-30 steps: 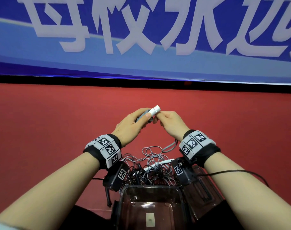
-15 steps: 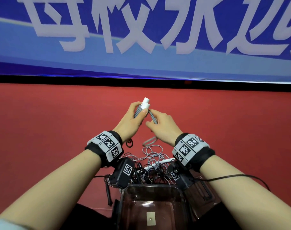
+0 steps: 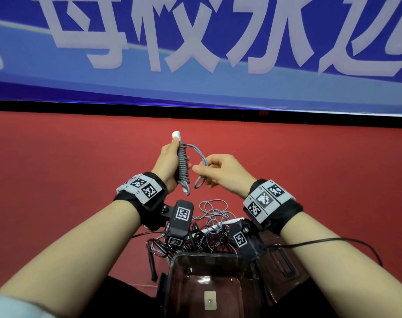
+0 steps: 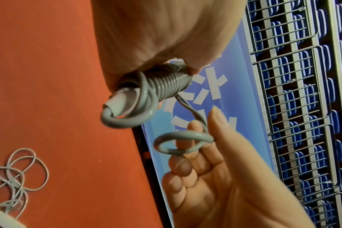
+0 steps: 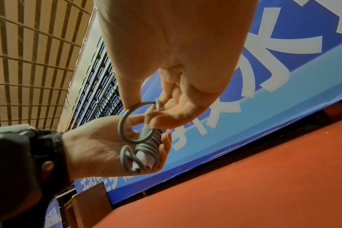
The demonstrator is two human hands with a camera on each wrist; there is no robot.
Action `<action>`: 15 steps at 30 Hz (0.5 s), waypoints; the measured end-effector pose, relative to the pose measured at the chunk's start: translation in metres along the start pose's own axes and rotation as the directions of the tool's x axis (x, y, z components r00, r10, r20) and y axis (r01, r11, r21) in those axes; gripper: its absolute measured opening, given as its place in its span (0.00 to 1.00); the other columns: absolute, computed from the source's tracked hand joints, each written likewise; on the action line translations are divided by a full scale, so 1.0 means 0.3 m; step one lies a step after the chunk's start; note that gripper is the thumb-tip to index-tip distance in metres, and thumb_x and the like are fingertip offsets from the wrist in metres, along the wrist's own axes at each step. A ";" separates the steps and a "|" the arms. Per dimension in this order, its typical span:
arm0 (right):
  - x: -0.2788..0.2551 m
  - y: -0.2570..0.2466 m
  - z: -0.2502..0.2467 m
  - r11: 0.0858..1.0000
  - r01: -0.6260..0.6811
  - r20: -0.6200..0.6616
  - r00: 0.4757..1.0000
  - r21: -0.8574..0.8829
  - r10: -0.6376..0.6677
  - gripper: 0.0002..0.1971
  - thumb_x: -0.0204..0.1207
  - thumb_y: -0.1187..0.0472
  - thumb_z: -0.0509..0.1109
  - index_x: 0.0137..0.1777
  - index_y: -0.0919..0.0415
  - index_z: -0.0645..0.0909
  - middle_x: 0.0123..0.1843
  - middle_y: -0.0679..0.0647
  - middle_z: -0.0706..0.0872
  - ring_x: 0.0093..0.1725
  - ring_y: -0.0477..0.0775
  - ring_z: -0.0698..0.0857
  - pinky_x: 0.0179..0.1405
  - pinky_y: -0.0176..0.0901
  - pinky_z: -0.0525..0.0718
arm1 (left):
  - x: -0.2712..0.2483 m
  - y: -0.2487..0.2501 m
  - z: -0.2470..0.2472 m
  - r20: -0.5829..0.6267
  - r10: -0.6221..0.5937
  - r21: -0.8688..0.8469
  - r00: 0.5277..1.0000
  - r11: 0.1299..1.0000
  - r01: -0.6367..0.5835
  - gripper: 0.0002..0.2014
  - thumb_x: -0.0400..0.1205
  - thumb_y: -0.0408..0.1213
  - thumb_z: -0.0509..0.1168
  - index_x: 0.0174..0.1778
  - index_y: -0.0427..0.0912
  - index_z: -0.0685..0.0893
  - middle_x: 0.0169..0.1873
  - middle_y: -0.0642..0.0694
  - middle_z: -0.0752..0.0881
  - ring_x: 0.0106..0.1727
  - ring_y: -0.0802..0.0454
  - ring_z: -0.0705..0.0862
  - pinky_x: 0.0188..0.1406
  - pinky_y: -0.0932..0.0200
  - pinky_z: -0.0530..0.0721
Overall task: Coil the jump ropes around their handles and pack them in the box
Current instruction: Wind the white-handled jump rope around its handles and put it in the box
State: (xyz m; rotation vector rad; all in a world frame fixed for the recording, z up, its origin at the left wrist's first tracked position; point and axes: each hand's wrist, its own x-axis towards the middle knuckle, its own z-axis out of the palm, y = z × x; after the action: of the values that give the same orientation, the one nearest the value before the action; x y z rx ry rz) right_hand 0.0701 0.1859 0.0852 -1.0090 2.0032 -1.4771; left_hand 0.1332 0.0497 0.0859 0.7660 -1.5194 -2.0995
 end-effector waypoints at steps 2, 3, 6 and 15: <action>0.002 0.007 -0.001 0.999 0.025 -0.041 0.999 -0.020 -0.025 0.10 0.75 0.56 0.77 0.43 0.63 0.84 0.29 0.53 0.85 0.27 0.44 0.84 0.30 0.35 0.82 | -0.004 0.002 -0.001 0.003 -0.012 -0.008 1.000 1.000 0.012 0.15 0.90 0.54 0.51 0.48 0.47 0.74 0.36 0.44 0.77 0.30 0.51 0.77 0.31 0.57 0.78; 0.002 0.011 0.001 0.998 0.036 -0.074 0.996 -0.046 -0.039 0.10 0.74 0.56 0.77 0.41 0.62 0.84 0.28 0.52 0.85 0.27 0.44 0.84 0.30 0.36 0.82 | -0.005 0.001 0.000 0.009 -0.019 -0.011 1.000 1.000 0.019 0.15 0.89 0.54 0.51 0.48 0.47 0.74 0.36 0.43 0.77 0.30 0.51 0.77 0.31 0.57 0.78; 0.006 0.020 0.010 0.997 0.029 -0.149 0.988 -0.074 -0.040 0.10 0.74 0.56 0.78 0.37 0.58 0.81 0.23 0.47 0.83 0.25 0.45 0.84 0.28 0.36 0.82 | -0.006 -0.004 0.007 0.015 -0.041 -0.021 0.999 0.999 0.041 0.15 0.89 0.55 0.52 0.50 0.48 0.74 0.36 0.43 0.78 0.30 0.51 0.77 0.33 0.55 0.79; -0.012 -0.005 0.044 0.923 -0.214 0.030 0.976 0.320 0.216 0.11 0.80 0.66 0.71 0.38 0.63 0.74 0.31 0.56 0.79 0.19 0.42 0.77 0.20 0.31 0.78 | -0.007 -0.020 0.021 0.009 -0.071 -0.059 0.997 0.996 0.071 0.17 0.89 0.56 0.53 0.48 0.45 0.74 0.34 0.42 0.77 0.32 0.48 0.76 0.36 0.53 0.79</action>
State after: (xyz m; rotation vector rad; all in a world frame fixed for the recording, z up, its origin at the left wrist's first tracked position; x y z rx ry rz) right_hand 0.0823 0.1805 0.0822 -0.6266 1.7352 -1.6157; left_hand 0.1305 0.0572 0.0821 0.8032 -1.4465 -2.1907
